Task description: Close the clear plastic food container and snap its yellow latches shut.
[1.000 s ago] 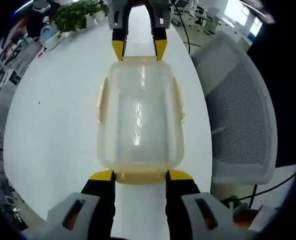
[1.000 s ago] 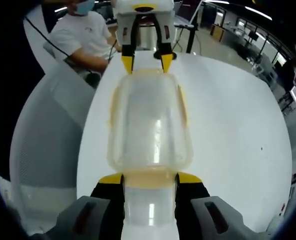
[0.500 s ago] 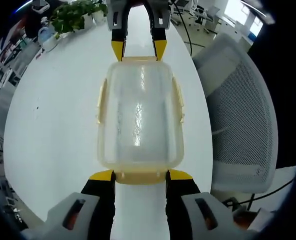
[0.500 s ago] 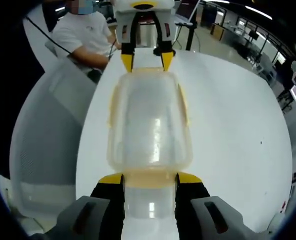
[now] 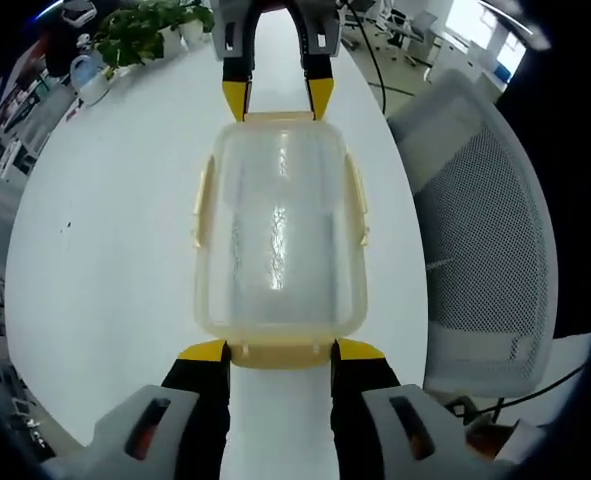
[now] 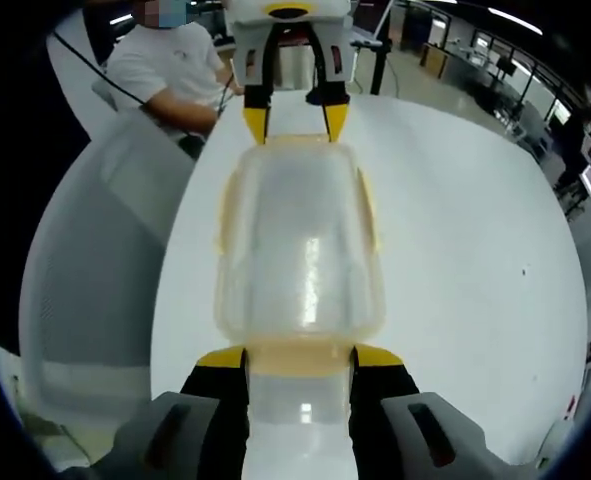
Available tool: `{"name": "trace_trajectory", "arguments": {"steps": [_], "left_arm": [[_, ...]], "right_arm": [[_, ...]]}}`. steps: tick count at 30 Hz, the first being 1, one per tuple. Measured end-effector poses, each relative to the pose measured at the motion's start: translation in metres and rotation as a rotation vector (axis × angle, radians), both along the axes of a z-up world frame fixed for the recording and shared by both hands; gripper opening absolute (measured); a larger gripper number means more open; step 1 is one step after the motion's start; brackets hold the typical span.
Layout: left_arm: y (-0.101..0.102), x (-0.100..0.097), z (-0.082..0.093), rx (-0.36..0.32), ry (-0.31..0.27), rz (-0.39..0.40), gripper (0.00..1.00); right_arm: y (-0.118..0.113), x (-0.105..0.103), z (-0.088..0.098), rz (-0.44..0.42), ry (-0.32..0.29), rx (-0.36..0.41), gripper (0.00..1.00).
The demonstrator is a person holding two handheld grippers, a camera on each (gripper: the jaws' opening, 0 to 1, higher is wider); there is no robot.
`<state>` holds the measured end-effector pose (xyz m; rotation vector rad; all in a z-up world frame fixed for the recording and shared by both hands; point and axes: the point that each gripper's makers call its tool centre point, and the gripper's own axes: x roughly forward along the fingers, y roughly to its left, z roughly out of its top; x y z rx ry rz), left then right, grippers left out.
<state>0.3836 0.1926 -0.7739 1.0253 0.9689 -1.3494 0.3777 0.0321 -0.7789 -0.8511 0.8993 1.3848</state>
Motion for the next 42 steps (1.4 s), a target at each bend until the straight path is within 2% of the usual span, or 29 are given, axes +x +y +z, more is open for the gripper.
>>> {"name": "trace_trajectory", "arguments": {"steps": [9,42], "left_arm": [[-0.014,-0.001,-0.006,0.001,0.014,0.000,0.38],[-0.058,-0.002,-0.012,-0.008,0.038,0.011,0.38]], "right_arm": [[-0.012,0.001,-0.007,0.008,0.004,-0.010,0.37],[-0.057,0.000,-0.011,0.000,0.030,-0.022,0.37]]}}
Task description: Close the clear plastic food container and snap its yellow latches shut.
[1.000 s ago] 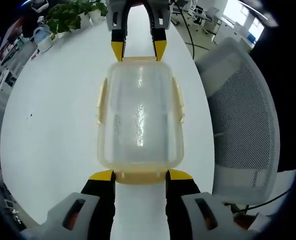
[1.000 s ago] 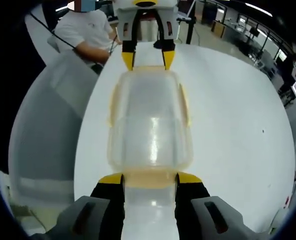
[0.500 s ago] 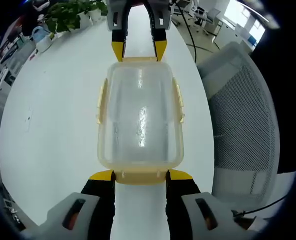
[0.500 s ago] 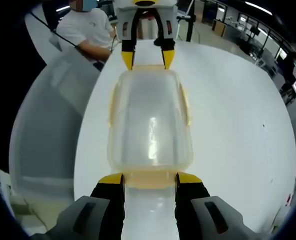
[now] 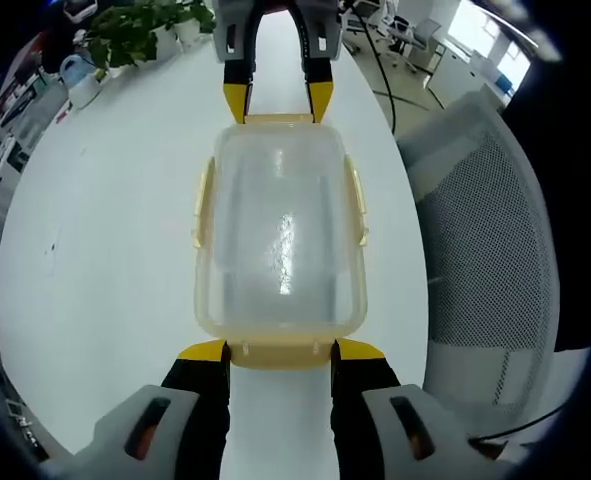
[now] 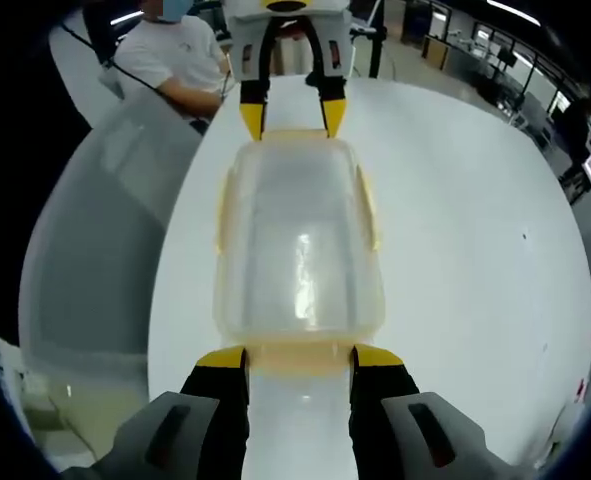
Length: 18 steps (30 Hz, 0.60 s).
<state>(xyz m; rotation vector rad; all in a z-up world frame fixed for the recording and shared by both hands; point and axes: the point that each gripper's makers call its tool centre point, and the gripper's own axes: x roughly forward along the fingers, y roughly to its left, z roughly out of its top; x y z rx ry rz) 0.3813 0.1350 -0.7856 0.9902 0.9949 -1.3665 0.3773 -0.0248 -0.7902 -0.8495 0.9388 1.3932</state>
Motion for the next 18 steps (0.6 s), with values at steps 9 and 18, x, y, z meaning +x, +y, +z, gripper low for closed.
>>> {"name": "trace_trajectory", "arguments": {"steps": [9,18], "left_arm": [[-0.013,-0.001,-0.002,-0.004,0.005,0.000,0.38],[-0.024,-0.001,-0.003,-0.002,0.003,-0.011,0.38]], "right_arm": [[-0.012,0.000,-0.002,-0.007,-0.011,-0.003,0.37],[-0.024,-0.002,-0.004,-0.010,-0.010,-0.018,0.37]]}}
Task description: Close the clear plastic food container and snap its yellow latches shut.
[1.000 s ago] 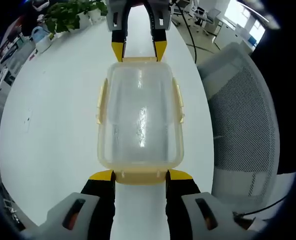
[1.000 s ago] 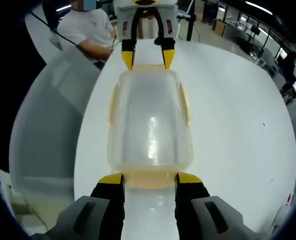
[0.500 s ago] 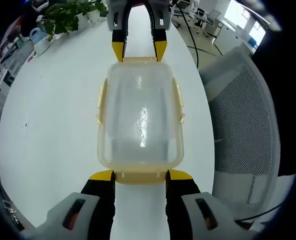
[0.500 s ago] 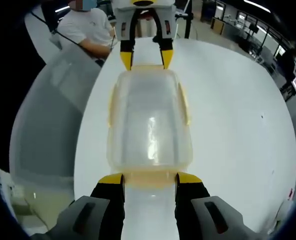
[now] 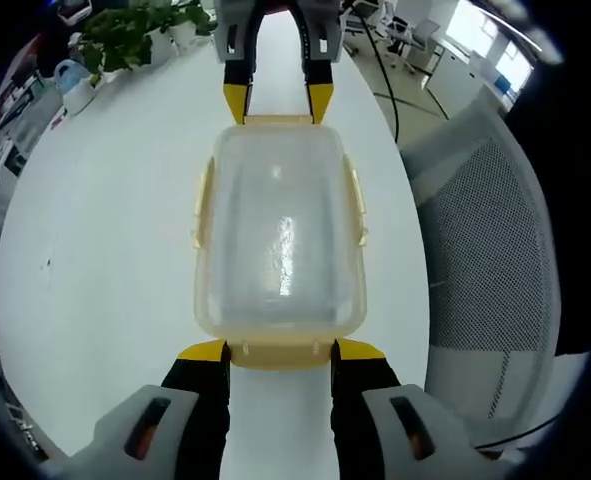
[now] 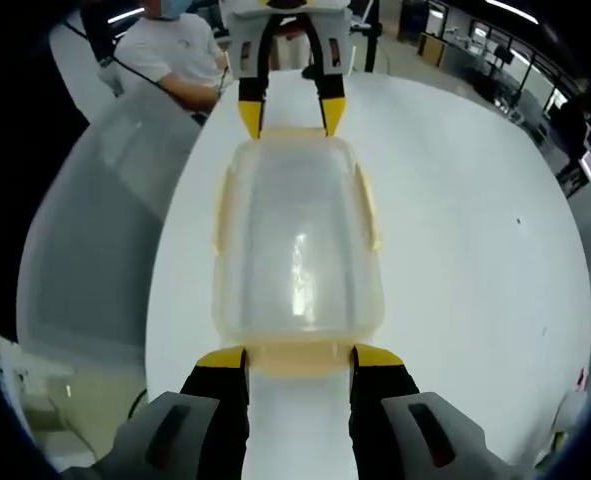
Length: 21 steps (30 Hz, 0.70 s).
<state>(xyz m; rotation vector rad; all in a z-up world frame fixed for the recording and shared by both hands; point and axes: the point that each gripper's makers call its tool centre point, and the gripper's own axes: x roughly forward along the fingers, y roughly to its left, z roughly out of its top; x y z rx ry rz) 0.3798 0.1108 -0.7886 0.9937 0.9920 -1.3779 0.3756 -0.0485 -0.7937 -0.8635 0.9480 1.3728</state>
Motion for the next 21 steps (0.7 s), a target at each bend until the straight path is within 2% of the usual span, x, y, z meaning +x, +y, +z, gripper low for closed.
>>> {"name": "trace_trajectory", "arguments": {"steps": [21], "left_arm": [[-0.016,-0.003,-0.004,0.005,-0.007,-0.008,0.38]], "right_arm": [[-0.016,-0.003,-0.006,0.005,0.004,-0.021,0.37]]}}
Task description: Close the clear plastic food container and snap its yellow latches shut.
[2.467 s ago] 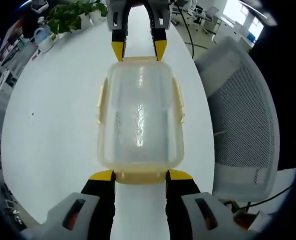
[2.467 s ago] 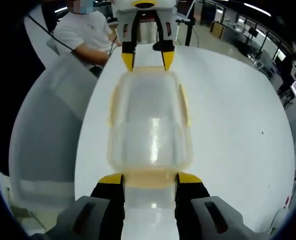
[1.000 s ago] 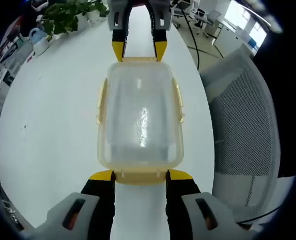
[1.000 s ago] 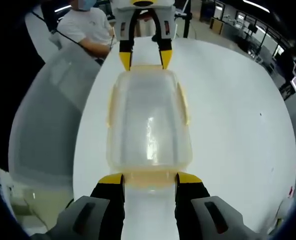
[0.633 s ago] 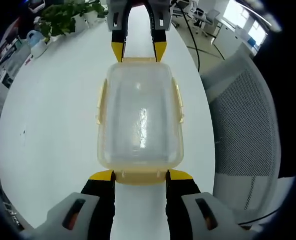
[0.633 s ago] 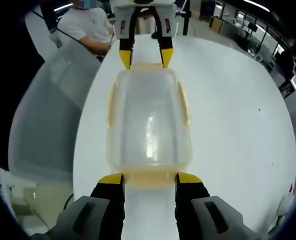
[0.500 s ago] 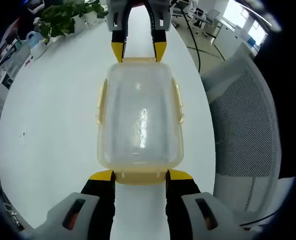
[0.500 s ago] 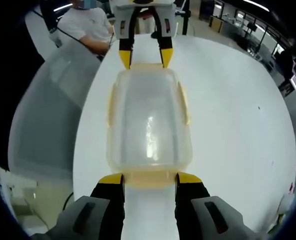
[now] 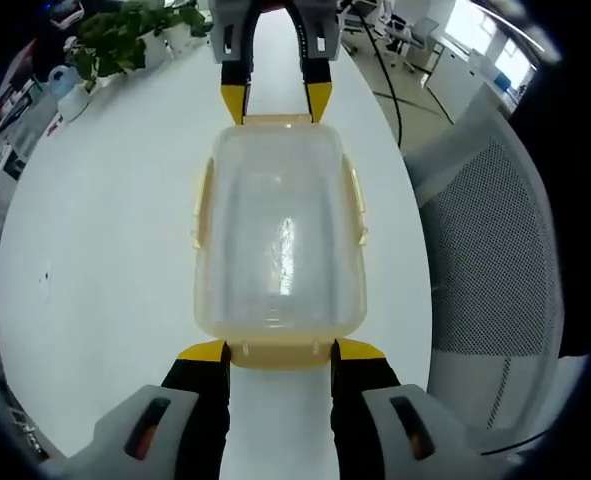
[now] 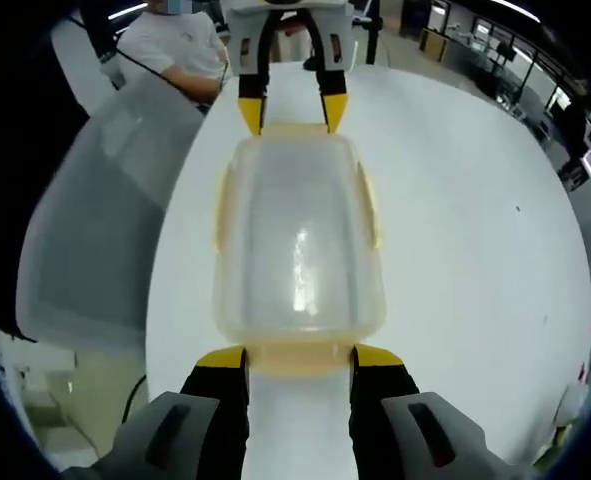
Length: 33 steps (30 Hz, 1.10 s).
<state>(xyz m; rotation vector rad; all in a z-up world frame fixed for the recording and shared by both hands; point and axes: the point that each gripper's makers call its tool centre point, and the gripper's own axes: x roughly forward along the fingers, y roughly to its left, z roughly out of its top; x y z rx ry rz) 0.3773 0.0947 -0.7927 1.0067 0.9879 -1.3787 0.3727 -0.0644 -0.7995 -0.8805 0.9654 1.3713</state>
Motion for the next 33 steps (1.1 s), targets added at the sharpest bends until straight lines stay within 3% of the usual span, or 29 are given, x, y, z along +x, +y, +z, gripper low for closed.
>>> {"name": "trace_trajectory", "arguments": {"steps": [33], "left_arm": [[-0.0010,-0.0034,-0.0095,0.022,-0.011,-0.017,0.38]], "right_arm": [[-0.0023,-0.0040,-0.0060,0.004,-0.011,-0.004,0.37]]}}
